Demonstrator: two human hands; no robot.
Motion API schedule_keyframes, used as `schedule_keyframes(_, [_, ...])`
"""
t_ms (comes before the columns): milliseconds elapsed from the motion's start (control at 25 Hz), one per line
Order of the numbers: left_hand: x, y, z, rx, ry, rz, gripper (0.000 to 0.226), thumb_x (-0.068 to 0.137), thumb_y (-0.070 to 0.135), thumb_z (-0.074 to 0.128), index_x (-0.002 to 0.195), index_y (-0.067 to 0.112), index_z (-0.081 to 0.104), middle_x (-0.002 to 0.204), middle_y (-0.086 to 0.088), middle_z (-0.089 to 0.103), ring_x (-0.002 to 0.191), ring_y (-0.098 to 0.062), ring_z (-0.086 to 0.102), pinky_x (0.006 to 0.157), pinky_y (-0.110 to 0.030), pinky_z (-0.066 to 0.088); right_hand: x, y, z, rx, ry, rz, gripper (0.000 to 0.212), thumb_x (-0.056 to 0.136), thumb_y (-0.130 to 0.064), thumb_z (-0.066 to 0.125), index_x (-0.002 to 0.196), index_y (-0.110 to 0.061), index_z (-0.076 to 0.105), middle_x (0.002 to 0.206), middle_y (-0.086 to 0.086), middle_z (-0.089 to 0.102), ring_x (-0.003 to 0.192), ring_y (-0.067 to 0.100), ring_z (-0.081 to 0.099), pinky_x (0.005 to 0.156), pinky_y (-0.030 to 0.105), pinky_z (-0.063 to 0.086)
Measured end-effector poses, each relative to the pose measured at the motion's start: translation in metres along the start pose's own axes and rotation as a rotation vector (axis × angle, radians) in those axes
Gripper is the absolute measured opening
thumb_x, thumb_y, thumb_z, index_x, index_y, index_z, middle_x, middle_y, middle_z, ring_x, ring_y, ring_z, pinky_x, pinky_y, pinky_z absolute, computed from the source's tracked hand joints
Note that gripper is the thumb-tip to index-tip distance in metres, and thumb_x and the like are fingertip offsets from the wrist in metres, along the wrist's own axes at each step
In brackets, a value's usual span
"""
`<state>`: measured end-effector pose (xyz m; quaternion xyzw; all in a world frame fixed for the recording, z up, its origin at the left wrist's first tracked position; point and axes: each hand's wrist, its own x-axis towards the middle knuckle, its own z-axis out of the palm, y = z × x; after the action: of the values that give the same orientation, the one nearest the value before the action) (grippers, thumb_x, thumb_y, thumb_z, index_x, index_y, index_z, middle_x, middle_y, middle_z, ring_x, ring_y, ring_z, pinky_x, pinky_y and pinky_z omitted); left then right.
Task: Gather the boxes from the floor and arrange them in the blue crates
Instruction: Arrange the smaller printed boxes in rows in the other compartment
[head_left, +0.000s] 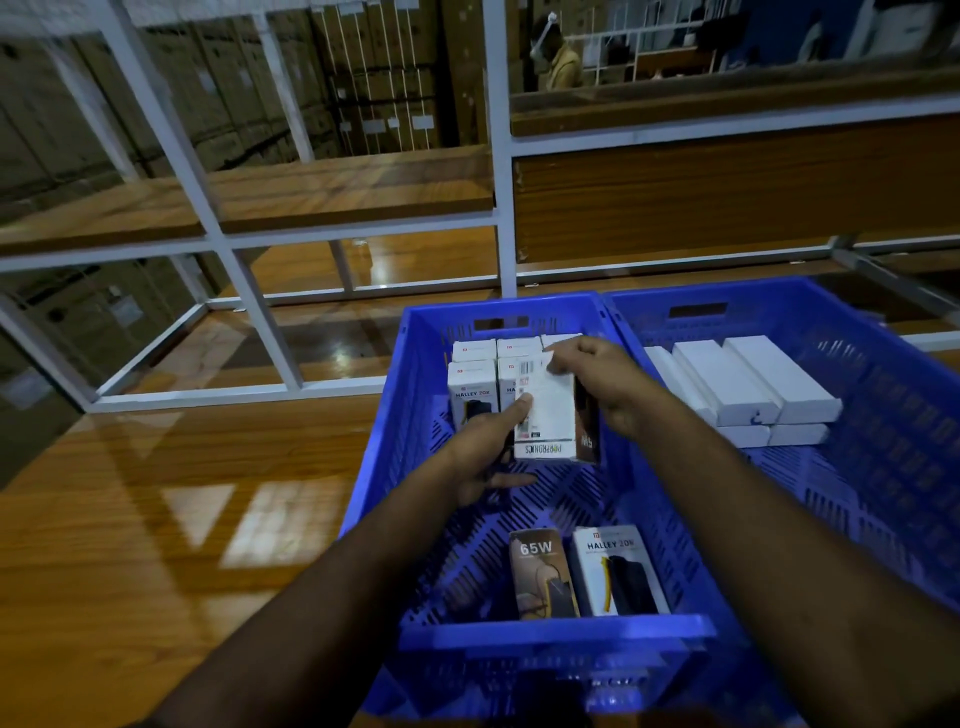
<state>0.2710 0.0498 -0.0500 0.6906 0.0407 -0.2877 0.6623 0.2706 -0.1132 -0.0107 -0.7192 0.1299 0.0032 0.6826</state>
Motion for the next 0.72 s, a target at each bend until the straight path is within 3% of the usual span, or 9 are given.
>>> schedule_keyframes(160, [0.002, 0.003, -0.002, -0.084, 0.037, 0.043, 0.033, 0.092, 0.051, 0.063, 0.113, 0.025, 0.067, 0.110, -0.003, 0.076, 0.107, -0.023, 0.070, 0.094, -0.046, 0.056, -0.001, 0.007, 0.007, 0.215, -0.031, 0.084, 0.026, 0.093, -0.018, 0.060, 0.117, -0.007, 0.064, 0.111, 0.016, 0.073, 0.099, 0.033, 0.070, 0.090, 0.050, 0.057])
schedule_keyframes(320, [0.002, 0.005, 0.000, -0.201, 0.059, 0.118, 0.032, 0.097, 0.047, 0.057, 0.116, 0.022, 0.067, 0.108, -0.004, 0.077, 0.105, -0.024, 0.071, 0.095, -0.046, 0.056, 0.003, 0.007, 0.001, 0.313, -0.057, 0.085, 0.035, 0.099, -0.042, 0.052, 0.114, -0.014, 0.068, 0.106, 0.009, 0.075, 0.097, 0.026, 0.071, 0.084, 0.043, 0.058])
schedule_keyframes(400, [0.002, 0.007, -0.002, -0.320, 0.031, 0.100, 0.042, 0.100, 0.049, 0.049, 0.125, 0.019, 0.063, 0.113, -0.009, 0.075, 0.099, -0.025, 0.072, 0.084, -0.042, 0.060, 0.005, 0.007, -0.004, 0.396, -0.070, 0.094, 0.043, 0.097, -0.053, 0.049, 0.109, -0.016, 0.067, 0.105, 0.007, 0.072, 0.096, 0.023, 0.069, 0.079, 0.040, 0.057])
schedule_keyframes(480, [0.000, 0.007, -0.004, -0.422, -0.038, 0.057, 0.045, 0.102, 0.048, 0.043, 0.120, 0.015, 0.067, 0.104, -0.012, 0.076, 0.084, -0.024, 0.073, 0.069, -0.038, 0.062, 0.003, 0.006, -0.005, 0.403, -0.096, 0.077, 0.039, 0.095, -0.052, 0.053, 0.111, -0.018, 0.067, 0.109, 0.007, 0.070, 0.099, 0.021, 0.067, 0.074, 0.036, 0.056])
schedule_keyframes(600, [-0.003, 0.006, -0.003, -0.477, -0.144, -0.026, 0.049, 0.103, 0.047, 0.039, 0.108, 0.009, 0.070, 0.096, -0.016, 0.075, 0.069, -0.024, 0.073, 0.058, -0.034, 0.062, -0.001, 0.005, -0.005, 0.423, -0.181, 0.076, 0.049, 0.090, -0.053, 0.061, 0.119, -0.015, 0.070, 0.122, 0.015, 0.069, 0.115, 0.029, 0.065, 0.090, 0.043, 0.057])
schedule_keyframes(720, [-0.002, 0.004, -0.004, -0.472, -0.224, -0.096, 0.063, 0.100, 0.057, 0.037, 0.126, 0.005, 0.062, 0.108, -0.022, 0.069, 0.073, -0.029, 0.074, 0.054, -0.035, 0.062, -0.004, 0.003, -0.004, 0.418, -0.196, 0.070, 0.050, 0.090, -0.057, 0.056, 0.112, -0.016, 0.073, 0.118, 0.015, 0.071, 0.111, 0.030, 0.066, 0.095, 0.045, 0.054])
